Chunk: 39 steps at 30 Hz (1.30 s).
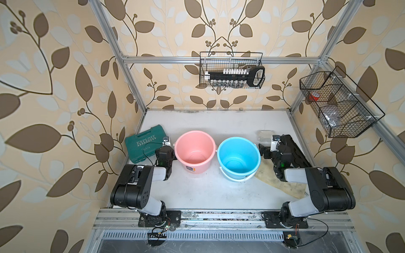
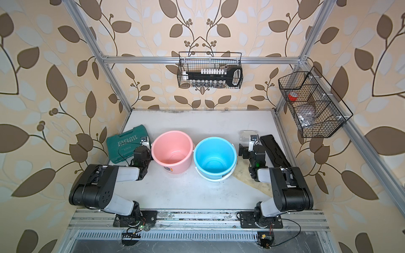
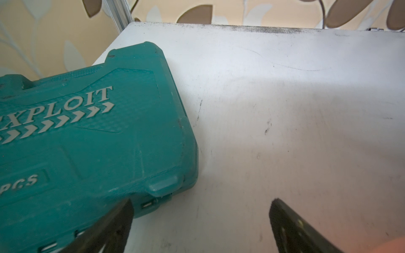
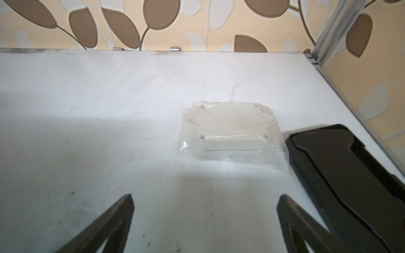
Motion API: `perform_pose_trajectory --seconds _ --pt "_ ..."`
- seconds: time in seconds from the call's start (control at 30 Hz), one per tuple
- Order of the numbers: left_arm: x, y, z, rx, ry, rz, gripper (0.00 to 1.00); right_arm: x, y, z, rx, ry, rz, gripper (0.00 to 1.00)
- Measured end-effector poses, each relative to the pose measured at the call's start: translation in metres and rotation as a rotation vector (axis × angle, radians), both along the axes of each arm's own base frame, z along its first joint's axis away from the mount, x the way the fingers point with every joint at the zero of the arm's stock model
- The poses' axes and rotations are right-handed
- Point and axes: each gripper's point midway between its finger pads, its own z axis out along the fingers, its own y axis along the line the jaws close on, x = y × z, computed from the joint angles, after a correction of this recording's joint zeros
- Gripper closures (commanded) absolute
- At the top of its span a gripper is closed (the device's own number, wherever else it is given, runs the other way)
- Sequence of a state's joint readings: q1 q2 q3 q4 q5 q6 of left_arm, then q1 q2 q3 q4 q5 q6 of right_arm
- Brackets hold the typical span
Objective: Wipe the inside of the bucket with a cloth
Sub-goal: Pick up the bucket from the center of the board.
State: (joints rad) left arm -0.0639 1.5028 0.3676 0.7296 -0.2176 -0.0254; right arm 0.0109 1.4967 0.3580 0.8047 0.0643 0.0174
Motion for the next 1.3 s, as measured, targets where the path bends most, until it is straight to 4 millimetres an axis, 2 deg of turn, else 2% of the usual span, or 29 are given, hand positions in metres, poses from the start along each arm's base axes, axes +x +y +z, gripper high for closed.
perform_pose_trajectory --seconds 0.17,0.37,0.47,0.67,0.77,0.9,1.0,1.1,1.23,1.3 --pt "0.000 0.002 0.000 -0.001 0.000 0.005 0.01 0.000 0.000 0.000 -0.001 0.000 -0.002 0.01" --pt "-0.001 0.003 0.000 -0.005 0.001 0.014 0.01 -0.004 -0.013 0.009 -0.038 -0.040 -0.121 0.01" --pt "-0.004 0.011 0.001 -0.010 0.035 0.051 0.01 -0.010 -0.018 0.013 -0.046 -0.064 -0.155 0.01" --pt "0.016 0.029 0.038 0.032 0.066 0.150 0.01 -0.017 -0.024 0.016 -0.053 -0.094 -0.191 0.01" --pt "0.009 0.034 0.039 0.030 0.088 0.184 0.01 -0.018 -0.024 0.018 -0.052 -0.108 -0.197 0.01" --pt "-0.004 0.053 0.033 0.035 0.171 0.277 0.01 -0.020 -0.024 0.020 -0.052 -0.122 -0.200 0.01" --pt "-0.003 0.080 0.048 0.023 0.198 0.398 0.01 -0.020 -0.024 0.021 -0.052 -0.127 -0.202 0.01" --pt "0.011 0.100 0.070 0.004 0.195 0.492 0.01 -0.019 -0.022 0.024 -0.053 -0.140 -0.200 0.01" --pt "0.028 0.103 0.091 -0.053 0.209 0.550 0.01 -0.023 -0.020 0.028 -0.071 -0.148 -0.215 0.01" --pt "0.036 0.100 0.102 -0.088 0.218 0.547 0.01 -0.027 -0.014 0.039 -0.077 -0.172 -0.208 0.01"
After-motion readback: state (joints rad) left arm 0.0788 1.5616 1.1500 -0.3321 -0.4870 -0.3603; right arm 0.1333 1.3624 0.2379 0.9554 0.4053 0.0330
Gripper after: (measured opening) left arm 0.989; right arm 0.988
